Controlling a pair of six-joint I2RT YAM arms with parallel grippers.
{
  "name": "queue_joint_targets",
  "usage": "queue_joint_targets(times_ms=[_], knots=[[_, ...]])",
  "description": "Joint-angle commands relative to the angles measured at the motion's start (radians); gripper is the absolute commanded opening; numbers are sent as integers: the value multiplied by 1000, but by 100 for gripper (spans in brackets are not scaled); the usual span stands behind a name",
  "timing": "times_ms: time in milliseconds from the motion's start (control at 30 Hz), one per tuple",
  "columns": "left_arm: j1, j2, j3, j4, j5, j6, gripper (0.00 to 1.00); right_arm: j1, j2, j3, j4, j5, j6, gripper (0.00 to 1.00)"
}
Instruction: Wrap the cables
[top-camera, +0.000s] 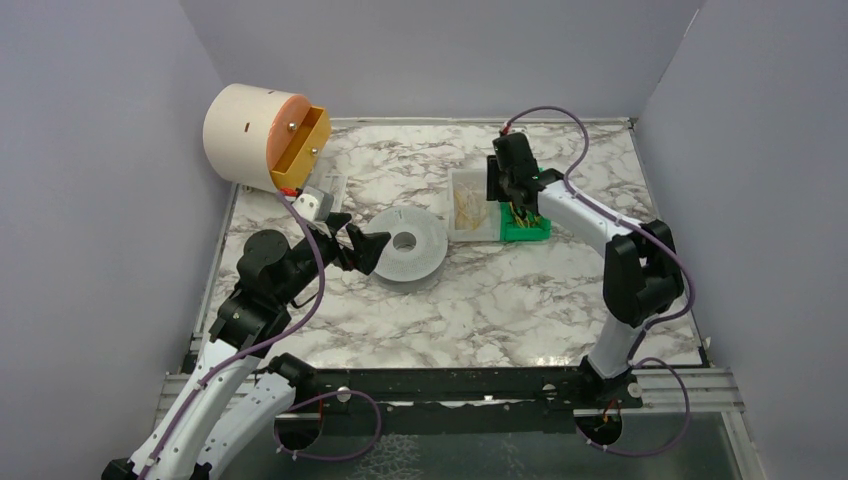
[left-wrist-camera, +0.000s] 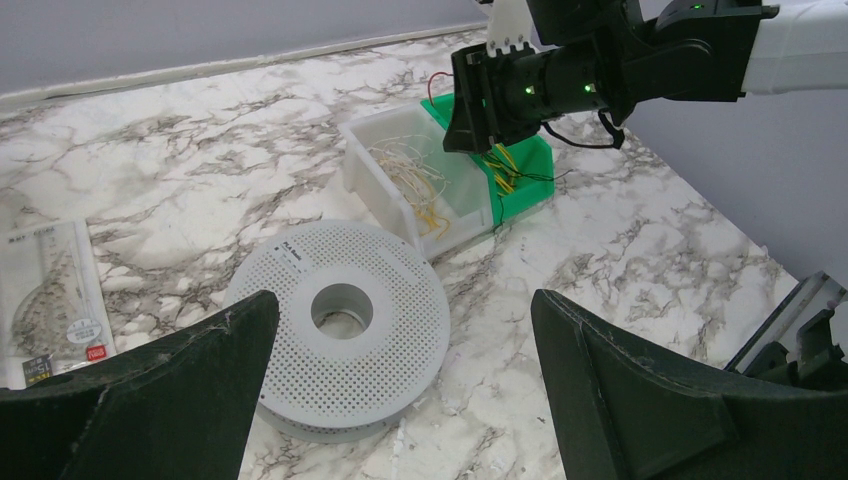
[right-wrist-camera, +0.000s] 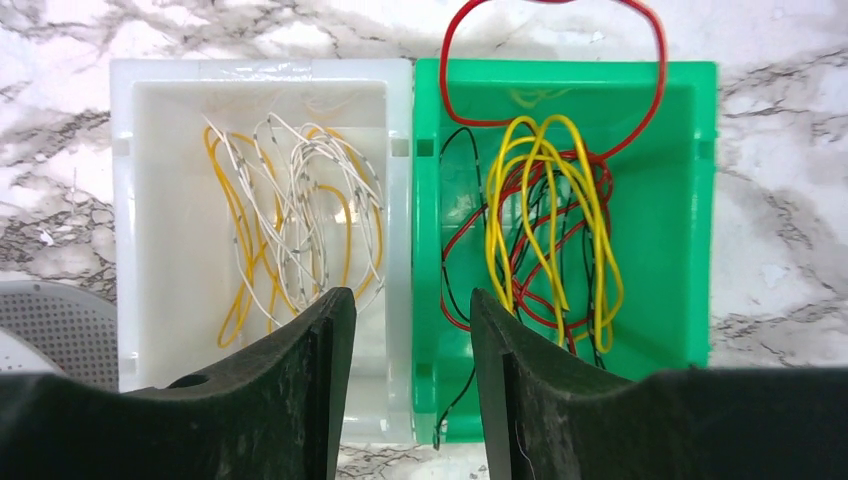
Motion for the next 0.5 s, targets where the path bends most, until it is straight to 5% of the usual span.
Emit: queue_joint_targets(times_ms=[0,467], knots=[[5,-10,-5,1,-12,9,99,-15,-84,34,-29,60,-5,51],[-5,-29,-6,-7,-22,10,99,-93,-56,31,-25,107,-39,44]])
